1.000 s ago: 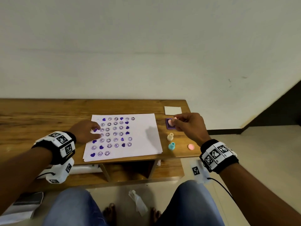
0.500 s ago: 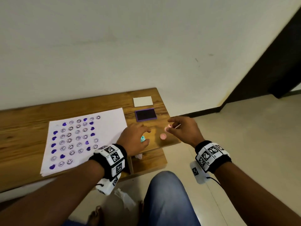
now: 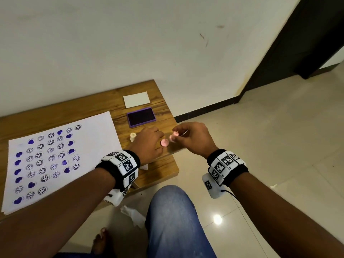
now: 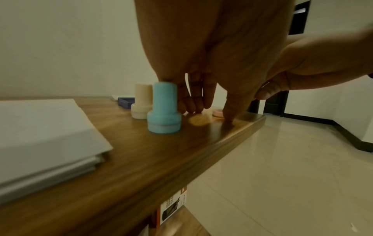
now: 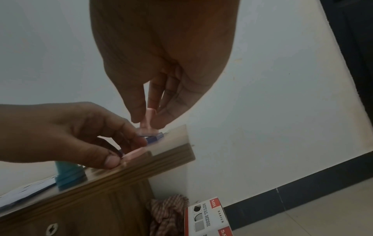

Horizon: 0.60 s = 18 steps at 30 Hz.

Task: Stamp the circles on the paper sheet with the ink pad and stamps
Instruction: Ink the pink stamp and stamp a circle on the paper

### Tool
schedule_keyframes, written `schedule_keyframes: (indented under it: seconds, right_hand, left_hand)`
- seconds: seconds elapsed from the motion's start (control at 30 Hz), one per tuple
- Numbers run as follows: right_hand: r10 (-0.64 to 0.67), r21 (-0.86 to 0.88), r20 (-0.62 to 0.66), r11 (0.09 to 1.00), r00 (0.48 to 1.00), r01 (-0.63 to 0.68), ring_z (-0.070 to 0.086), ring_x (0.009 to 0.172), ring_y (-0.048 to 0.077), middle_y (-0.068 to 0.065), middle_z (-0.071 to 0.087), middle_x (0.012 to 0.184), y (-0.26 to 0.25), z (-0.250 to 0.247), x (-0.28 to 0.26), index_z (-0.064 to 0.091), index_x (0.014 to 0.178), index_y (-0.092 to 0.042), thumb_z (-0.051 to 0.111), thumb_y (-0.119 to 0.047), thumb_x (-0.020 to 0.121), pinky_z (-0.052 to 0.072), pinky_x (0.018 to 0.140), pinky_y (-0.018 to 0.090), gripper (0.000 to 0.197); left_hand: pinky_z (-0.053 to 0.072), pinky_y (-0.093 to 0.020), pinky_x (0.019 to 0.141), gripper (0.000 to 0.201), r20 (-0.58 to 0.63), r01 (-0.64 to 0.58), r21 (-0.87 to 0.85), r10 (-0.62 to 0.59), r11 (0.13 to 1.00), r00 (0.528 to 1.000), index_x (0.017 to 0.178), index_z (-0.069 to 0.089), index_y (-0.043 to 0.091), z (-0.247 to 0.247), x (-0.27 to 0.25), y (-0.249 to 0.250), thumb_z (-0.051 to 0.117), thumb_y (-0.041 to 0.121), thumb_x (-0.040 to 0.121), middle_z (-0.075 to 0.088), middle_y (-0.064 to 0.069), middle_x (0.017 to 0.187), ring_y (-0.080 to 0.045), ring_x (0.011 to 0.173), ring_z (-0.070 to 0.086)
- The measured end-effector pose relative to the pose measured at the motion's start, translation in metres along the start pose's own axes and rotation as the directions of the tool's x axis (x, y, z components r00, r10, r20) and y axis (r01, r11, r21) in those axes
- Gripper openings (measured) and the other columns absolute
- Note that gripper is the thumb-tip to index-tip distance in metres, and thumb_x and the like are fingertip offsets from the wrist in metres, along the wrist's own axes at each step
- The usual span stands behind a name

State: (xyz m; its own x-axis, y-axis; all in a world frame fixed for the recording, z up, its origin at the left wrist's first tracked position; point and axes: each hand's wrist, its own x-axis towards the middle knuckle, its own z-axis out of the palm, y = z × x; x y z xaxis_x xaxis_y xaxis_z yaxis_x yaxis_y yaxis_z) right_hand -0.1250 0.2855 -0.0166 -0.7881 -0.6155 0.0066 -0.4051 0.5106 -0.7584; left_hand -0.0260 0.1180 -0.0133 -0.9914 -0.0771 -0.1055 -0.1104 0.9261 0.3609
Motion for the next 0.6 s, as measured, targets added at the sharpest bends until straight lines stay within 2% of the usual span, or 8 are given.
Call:
schedule_keyframes:
  seconds: [0.27,0.6]
  right_hand:
    - [-0.002,0.05,0.034,0.999,0.999,0.0,0.07,0.083,0.007,-0.004,0.076,0.094,-0.001,0.013,0.006,0.077,0.107,-0.016,0.081,-0.025,0.082,0.06,0.076,0.028,0.027]
    - [-0.11,-0.037,0.117,0.993,0.987,0.115,0.066,0.078,0.002,-0.009,0.075,0.089,-0.007,0.025,0.004,0.079,0.099,-0.021,0.077,-0.027,0.086,0.053,0.07,0.018,0.015]
  left_hand:
    - [0.044,-0.03,0.085,0.034,-0.008,0.033,-0.119,-0.035,0.992,0.999,0.113,0.068,0.018,-0.005,0.006,-0.002,0.069,0.028,0.08,0.064,0.001,0.106,-0.018,0.101,0.055]
    - [0.045,-0.03,0.082,0.033,0.001,0.061,-0.126,-0.061,0.99,0.998,0.108,0.069,0.014,-0.005,0.006,-0.003,0.074,0.028,0.078,0.06,0.0,0.105,-0.017,0.097,0.053]
